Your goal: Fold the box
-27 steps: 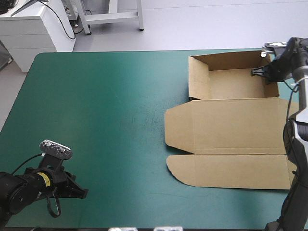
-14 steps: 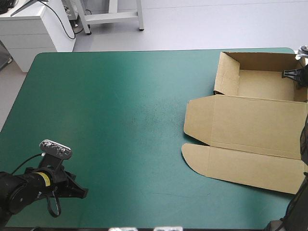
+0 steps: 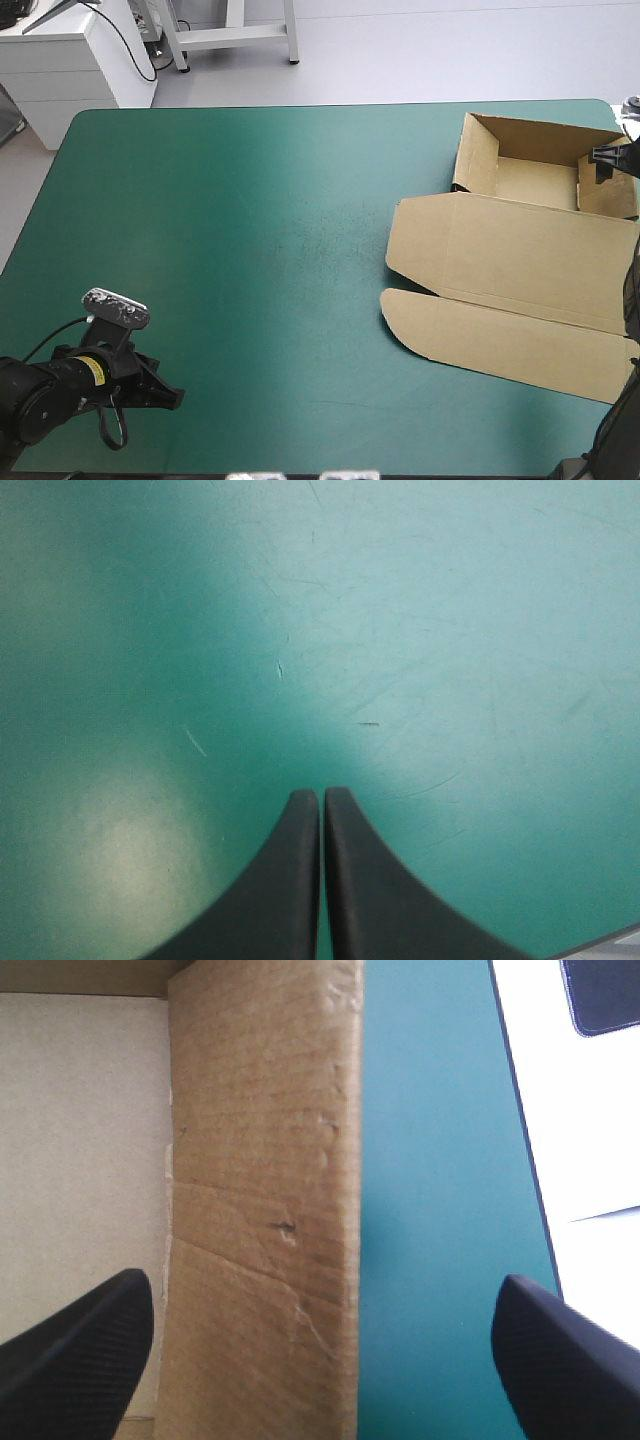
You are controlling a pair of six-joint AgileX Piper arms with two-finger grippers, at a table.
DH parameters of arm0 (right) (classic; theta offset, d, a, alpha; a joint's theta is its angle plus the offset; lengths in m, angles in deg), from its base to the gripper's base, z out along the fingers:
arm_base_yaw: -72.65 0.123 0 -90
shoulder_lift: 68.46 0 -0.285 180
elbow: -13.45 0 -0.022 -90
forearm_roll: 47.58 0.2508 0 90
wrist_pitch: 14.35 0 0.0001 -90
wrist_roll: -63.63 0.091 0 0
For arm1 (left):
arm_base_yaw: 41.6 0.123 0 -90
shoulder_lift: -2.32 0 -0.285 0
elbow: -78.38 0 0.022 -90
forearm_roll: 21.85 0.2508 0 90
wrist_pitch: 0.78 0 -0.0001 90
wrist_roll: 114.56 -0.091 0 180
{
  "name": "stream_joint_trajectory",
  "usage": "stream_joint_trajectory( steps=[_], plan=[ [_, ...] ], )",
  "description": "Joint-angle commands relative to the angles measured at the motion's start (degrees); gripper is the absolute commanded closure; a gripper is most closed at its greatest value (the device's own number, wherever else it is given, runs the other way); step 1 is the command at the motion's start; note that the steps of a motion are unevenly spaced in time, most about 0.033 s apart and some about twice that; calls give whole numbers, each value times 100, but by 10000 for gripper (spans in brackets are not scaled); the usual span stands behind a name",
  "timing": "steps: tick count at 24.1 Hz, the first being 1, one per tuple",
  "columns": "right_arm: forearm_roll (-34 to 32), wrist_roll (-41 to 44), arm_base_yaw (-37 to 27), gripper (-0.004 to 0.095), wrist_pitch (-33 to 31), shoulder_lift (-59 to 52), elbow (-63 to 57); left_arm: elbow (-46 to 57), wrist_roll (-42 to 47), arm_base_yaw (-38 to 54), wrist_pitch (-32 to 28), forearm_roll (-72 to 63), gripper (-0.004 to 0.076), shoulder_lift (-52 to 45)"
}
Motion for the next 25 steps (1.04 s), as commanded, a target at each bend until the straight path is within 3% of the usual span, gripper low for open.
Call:
stream_joint_trajectory(
  steps=[1,8,11,13,15,16,17,19,20,25],
  plan=[
    [5,14,-49,49,-8,-493,199,-142,64,-9,-224,-8,731,-13],
    [344,3,-49,51,-8,-963,199,-142,64,-9,-224,-8,731,-13],
    [890,-107,-38,112,-8,-1292,199,-142,64,-9,-224,-8,731,-13],
    [1282,-206,-38,187,-8,-1438,199,-142,64,-9,-224,-8,731,-13],
    [1783,-310,-38,386,-8,-1677,199,-142,64,-9,-224,-8,731,-13],
    [2098,-310,-38,549,-8,-1820,188,-142,64,-9,-224,-8,731,-13],
    [2205,-310,-28,615,-8,-1871,188,-142,64,-9,-224,-8,731,-13],
    [2568,-393,-28,878,-8,-2106,148,-142,64,-9,-224,-8,731,-13],
    [2676,-470,-28,928,-8,-2189,116,-142,52,-9,-224,-8,731,-13],
    [2421,-653,238,925,-12,-2809,-294,-142,51,-9,-276,-8,731,-13]
  ],
)
